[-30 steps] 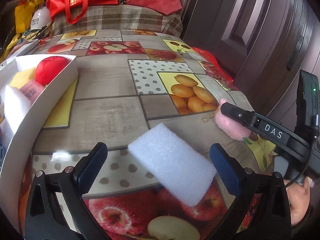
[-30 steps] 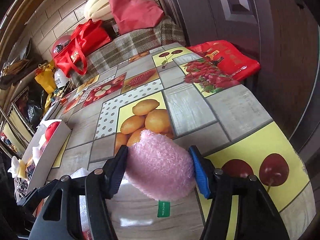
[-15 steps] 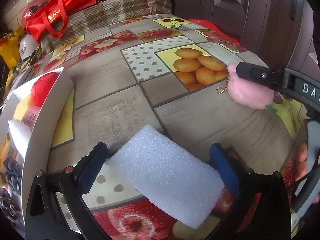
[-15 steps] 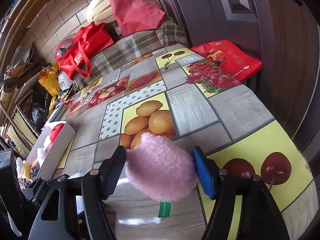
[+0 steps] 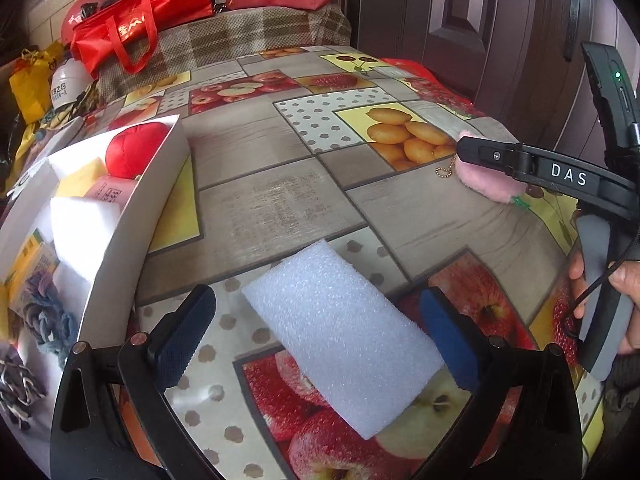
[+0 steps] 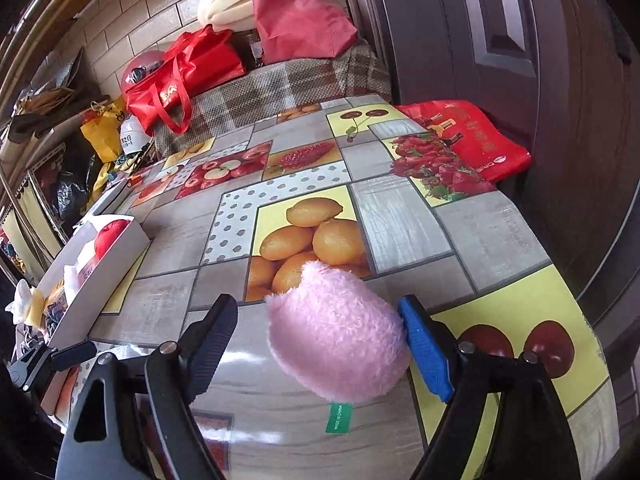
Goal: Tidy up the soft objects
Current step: 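Carry the white foam block and pink fluffy ball over the white tray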
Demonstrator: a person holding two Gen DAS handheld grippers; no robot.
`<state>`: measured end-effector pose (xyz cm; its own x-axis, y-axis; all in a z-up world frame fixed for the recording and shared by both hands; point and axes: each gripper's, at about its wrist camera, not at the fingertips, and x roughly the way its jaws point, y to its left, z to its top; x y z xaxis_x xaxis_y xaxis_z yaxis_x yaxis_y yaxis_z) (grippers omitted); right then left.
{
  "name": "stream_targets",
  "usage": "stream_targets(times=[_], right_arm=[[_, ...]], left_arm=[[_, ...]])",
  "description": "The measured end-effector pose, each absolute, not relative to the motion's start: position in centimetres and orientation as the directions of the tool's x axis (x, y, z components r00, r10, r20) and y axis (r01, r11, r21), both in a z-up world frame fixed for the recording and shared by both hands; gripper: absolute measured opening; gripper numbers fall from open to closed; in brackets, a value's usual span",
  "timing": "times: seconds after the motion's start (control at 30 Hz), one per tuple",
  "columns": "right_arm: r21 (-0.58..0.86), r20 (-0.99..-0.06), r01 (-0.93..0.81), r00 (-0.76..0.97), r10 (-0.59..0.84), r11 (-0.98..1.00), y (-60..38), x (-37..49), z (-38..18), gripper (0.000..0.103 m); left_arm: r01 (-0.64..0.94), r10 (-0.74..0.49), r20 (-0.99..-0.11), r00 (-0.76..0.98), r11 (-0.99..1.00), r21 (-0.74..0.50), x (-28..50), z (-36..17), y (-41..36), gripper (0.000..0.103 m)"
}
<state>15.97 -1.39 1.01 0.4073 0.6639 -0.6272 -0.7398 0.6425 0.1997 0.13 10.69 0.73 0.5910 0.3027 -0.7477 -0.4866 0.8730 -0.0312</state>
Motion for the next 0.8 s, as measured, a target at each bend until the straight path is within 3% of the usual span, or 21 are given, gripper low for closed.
stream_targets(times=[0.13,0.33,0.43,0.47,0.5,0.53,0.57,0.8], right_arm=[[0.199,-0.66,-0.738,0.386,0.644,0.645,-1.1,16.1,0.5,0.086],[0.165,-0.696,-0.745,0.377,0.612,0.646,-0.6,15.7,-0.1,0.086],[0.14,-0.705,-0.755,0.378,0.6,0.64,-0.3,15.3,-0.2,0.086],[0.13,-0.71,-0.762,0.376,0.596,0.635,-0.1,15.1,-0.3,0.086],[0.12,-0.711,-0.768,0.375,0.594,0.629,0.0,14.9,-0.3,0.085],[0.115,-0.709,-0.773,0.375,0.597,0.623,0.0,14.8,-0.2,0.078],[0.119,-0.704,-0.779,0.371,0.605,0.616,0.0,14.6,-0.2,0.054],[0.132,-0.608,-0.784,0.42,0.674,0.607,-1.6,13.5,1.3,0.054]], left_arm=[[-0.508,0.276,-0.774,0.569,0.859,-0.067,0.0,0.1,11.5,0.103],[-0.481,0.316,-0.772,0.552,0.876,0.014,0.1,0.0,10.6,0.103],[-0.43,0.263,-0.774,0.576,0.903,-0.013,0.2,-0.2,10.6,0.089],[-0.405,0.254,-0.768,0.588,0.914,-0.008,0.2,0.0,10.3,0.079],[-0.386,0.259,-0.762,0.593,0.923,0.014,0.2,0.1,9.7,0.078],[-0.367,0.265,-0.754,0.601,0.93,0.034,0.2,0.2,9.3,0.074],[-0.353,0.27,-0.746,0.609,0.934,0.05,0.2,0.4,8.9,0.072],[-0.31,0.27,-0.649,0.711,0.949,0.055,-1.6,2.2,7.6,0.068]])
